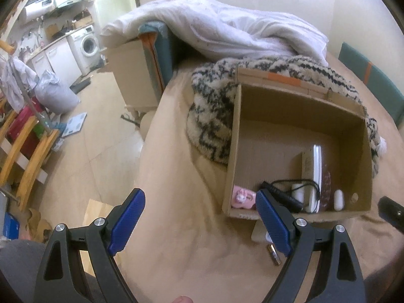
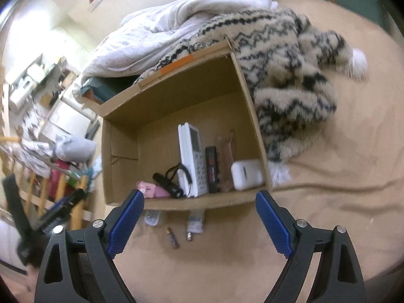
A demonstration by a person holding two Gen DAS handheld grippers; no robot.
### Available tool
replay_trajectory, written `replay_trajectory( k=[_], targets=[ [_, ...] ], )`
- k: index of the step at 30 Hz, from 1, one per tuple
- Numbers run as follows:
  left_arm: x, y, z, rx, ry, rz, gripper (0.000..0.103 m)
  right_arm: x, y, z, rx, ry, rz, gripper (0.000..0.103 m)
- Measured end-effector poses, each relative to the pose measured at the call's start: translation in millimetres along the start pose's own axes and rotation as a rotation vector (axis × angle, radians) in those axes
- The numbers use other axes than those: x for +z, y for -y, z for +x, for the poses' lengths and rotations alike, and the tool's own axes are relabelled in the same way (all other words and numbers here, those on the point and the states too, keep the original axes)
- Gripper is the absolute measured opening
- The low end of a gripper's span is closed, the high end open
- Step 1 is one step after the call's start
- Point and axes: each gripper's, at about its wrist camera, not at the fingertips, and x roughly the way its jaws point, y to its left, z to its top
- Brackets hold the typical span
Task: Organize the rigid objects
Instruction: 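Withdraw both grippers and move the right toward the small items beside the box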
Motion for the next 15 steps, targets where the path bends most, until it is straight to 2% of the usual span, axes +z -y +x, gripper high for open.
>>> replay_trajectory(
  k=[8,13,15],
  targets=[
    [-8,-2,17,-0.013,-0.071,-0.021,0.088,-16,20,23,0.009,-0.111,0.107,0.095],
    [-8,-7,19,-0.04,-0.098,-0.064,0.088,-24,17,52,-0.013,-0.211,0.105,0.095],
    [-8,-8,20,-0.044,-0.107,-0.071,0.088,-27,10,64,-0.05,-0.243,0.068,0.095]
  ],
)
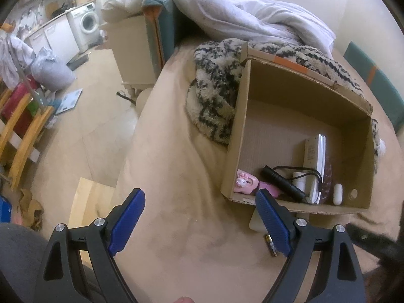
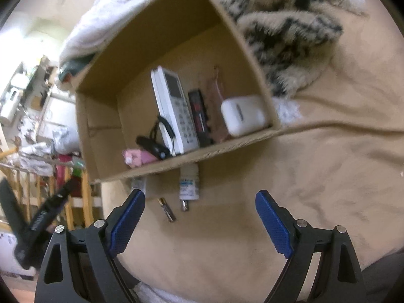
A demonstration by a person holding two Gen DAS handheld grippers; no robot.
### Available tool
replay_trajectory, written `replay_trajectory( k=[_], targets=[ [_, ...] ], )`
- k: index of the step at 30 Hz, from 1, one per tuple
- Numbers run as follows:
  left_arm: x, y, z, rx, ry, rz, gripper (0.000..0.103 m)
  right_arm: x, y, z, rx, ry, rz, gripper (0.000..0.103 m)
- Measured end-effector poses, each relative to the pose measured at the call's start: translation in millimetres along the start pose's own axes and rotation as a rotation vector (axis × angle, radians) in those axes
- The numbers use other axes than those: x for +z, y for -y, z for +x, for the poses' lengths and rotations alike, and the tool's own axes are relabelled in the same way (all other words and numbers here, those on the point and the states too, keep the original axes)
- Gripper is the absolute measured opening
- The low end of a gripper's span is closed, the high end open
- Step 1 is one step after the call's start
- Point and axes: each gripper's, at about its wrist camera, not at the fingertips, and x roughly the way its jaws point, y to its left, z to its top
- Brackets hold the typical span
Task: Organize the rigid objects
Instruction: 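Withdraw both grippers and move the right toward the small items beside the box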
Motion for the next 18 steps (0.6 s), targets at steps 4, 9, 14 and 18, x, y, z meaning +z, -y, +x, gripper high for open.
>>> replay_trajectory(
  k=[4,9,14,18],
  targets=[
    [1,0,5,-0.018,-0.033,-0.015,0.088,1,-17,26,-0.023,-0.055,-0.039,0.084],
    [2,0,10,-0.036,-0.061,-0.021,0.088,5,-28,57,-0.014,-0.087,0.007,0.06],
    [1,-4,10,-0.043,-0.068,-0.026,0.088,6,-34,78,-0.079,-0.104,-0.003,0.045],
    [0,-4,12,-0.046,-0.084,-0.026,0.088,2,-33,75,-0.078,-0.097,-0.007,0.029]
  ],
)
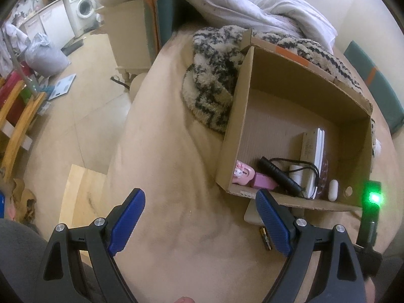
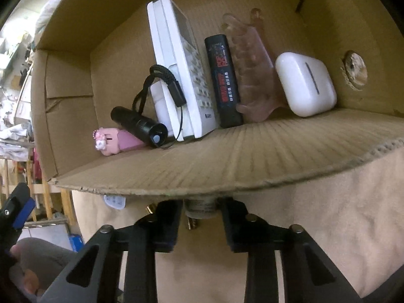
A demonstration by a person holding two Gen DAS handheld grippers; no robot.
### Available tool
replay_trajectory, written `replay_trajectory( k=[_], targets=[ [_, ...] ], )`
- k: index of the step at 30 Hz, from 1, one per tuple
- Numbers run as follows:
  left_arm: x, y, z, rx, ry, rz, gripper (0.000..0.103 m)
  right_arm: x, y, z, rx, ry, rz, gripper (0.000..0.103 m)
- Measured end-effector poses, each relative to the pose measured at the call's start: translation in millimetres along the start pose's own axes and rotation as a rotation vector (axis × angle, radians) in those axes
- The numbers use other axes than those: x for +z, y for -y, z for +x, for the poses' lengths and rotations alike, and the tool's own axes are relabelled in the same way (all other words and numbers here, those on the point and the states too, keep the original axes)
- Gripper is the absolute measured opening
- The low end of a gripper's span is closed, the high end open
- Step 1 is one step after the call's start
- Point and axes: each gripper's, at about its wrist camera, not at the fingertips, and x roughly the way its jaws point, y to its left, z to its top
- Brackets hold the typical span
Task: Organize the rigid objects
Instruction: 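Withdraw both grippers and move the right toward the small items beside the box, then grasp the white pill bottle with the right gripper while the left grasps the AA battery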
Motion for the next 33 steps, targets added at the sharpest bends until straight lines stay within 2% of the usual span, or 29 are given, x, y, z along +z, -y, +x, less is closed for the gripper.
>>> replay_trajectory(
  k=[8,14,18,22,27,33],
  targets=[
    [-5,7,7,0.007,-0.025,0.019,0.088,-19,-4,-50,0.049,0.05,-0.098,0.028],
    [-8,6,16,0.046,-0.038,0.024,0.088,-24,-12,-101,0.077,0.16,-0.208,0.028],
    [-10,6,21,0.051,-0.037,0.022,0.088,-21,-15,-130,0.06,0.252,-0.306,0.028],
    [-14,10,23,0.066,-0.033,0.043,0.088,-19,-10,-145,0.089,0.317,-0.328,0.028],
    [-30,26,31,0.053,-0.084,0.052,0.088,-18,-3,-154,0.118,0.386,-0.308,0.028],
    [-66,66,67,0.031,-0.229,0.02,0.081,-15,-3,-163,0.151,0.432,-0.277,0.028]
  ],
)
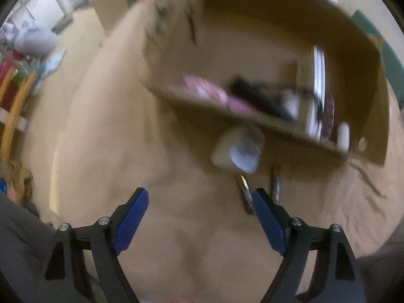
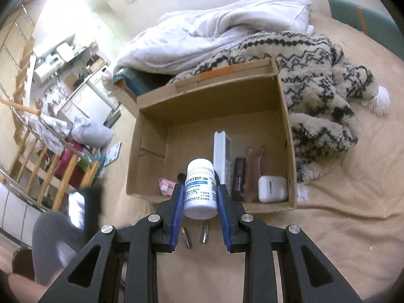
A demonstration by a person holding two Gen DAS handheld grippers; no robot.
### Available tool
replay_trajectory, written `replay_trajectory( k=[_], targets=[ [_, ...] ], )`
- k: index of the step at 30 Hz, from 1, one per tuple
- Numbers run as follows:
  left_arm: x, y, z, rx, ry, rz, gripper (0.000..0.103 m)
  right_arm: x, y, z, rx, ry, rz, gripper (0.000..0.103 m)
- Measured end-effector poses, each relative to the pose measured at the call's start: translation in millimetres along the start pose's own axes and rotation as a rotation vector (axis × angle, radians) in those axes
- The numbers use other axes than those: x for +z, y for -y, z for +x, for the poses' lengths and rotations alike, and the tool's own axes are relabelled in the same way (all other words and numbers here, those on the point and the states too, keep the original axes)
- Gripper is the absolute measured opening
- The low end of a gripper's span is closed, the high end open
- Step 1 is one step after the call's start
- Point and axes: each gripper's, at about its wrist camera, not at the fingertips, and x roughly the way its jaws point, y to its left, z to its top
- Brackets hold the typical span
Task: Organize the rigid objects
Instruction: 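Grasp the white pill bottle with the right gripper while the left grasps the AA battery, then lower the pill bottle and battery into the box and open both grippers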
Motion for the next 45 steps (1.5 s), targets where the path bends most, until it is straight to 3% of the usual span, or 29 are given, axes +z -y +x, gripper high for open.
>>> replay_trajectory(
  k=[4,9,11,13,15,16,25,33,40,45],
  targets=[
    [-9,29,29,0.078,-0.03,0.06,0.074,0,9,-2,0.01,0.004,0.027,0.028],
    [-6,37,39,0.118,-0.021,0.05,0.07,4,16,-7,0.026,0.028,0.06,0.028],
    [-4,38,39,0.109,-0.011,0.053,0.056,5,16,-8,0.036,0.031,0.068,0.028],
    [-1,41,36,0.107,0.002,0.064,0.031,7,16,-6,0.044,0.027,0.072,0.028],
    [1,42,35,0.115,0.011,0.068,0.013,8,15,-5,0.046,0.023,0.068,0.028],
    [2,41,35,0.111,0.01,0.064,0.009,8,15,-4,0.047,0.023,0.066,0.028],
    [9,20,29,0.106,0.012,0.089,0.009,8,13,-3,0.039,0.018,0.06,0.028],
    [6,-32,11,0.124,0.018,0.051,0.009,3,10,-2,0.017,0.011,0.045,0.028],
    [9,-71,-47,0.095,0.149,0.029,0.009,2,10,-7,0.006,0.022,0.044,0.028],
    [21,-64,-92,0.097,0.28,0.047,0.009,6,12,-12,-0.006,0.041,0.049,0.028]
  ],
)
